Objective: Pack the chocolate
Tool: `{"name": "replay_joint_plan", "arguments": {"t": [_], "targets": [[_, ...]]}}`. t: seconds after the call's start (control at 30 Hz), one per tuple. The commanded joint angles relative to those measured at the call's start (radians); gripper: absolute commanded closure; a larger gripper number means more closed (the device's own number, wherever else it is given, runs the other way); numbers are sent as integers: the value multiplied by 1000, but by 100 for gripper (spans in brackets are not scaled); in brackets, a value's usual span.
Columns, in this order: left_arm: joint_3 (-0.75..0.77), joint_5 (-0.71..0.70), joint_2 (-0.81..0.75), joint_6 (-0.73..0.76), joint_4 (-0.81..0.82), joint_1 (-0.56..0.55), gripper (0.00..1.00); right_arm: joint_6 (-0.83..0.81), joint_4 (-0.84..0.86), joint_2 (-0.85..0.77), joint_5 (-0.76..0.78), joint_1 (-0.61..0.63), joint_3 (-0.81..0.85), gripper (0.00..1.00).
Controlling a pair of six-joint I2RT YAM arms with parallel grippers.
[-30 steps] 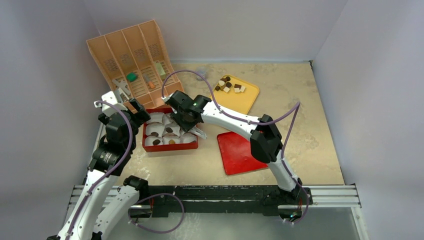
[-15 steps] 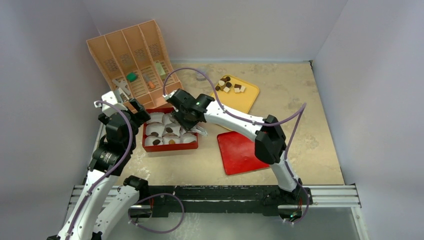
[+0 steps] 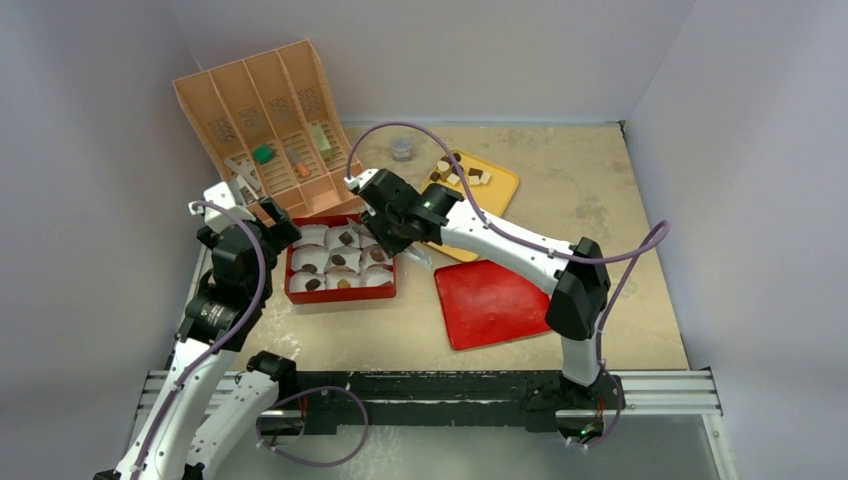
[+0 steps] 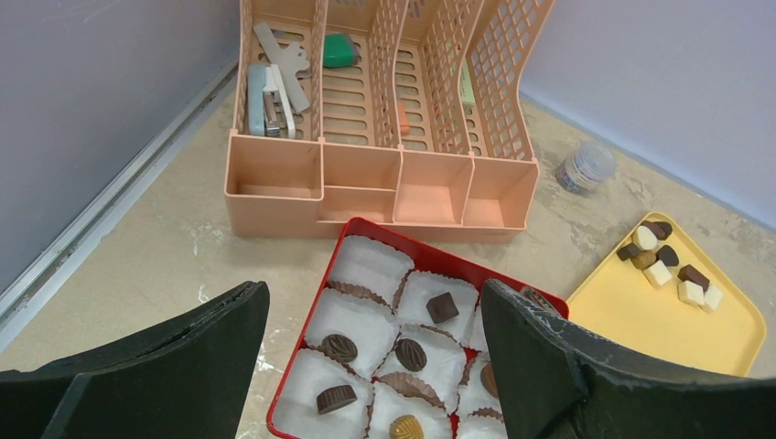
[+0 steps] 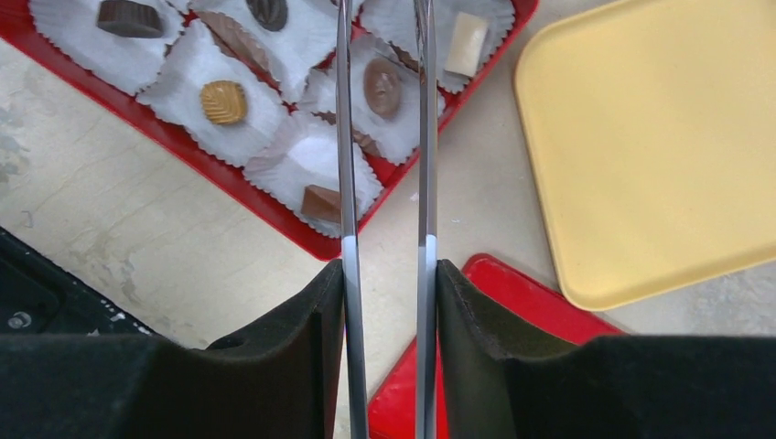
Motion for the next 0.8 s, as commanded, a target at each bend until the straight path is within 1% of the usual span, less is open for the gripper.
{"name": "replay_joint_plan", "arguments": {"t": [0.0,0.23,0.37,0.53,0.63,0.77], "targets": [[32,11,5,6,29,-4,15,2,23,-87,63,-42,-22,60],[31,35,16,11,36,-4,15,-8,43,-168,81,-157,-86,60],[31,45,20,12,39,-4,15,-32,65,-180,93,-235,-118,59],[30,53,21,12,41,-4,15,-65,92,-136,98,-312,-130,59],[29,58,22,12,43,-4,15,-100,137,-102,83,-344,-136,58],[29,67,22,12,47,-4,15,-144,145,-31,80,-387,-84,58]]}}
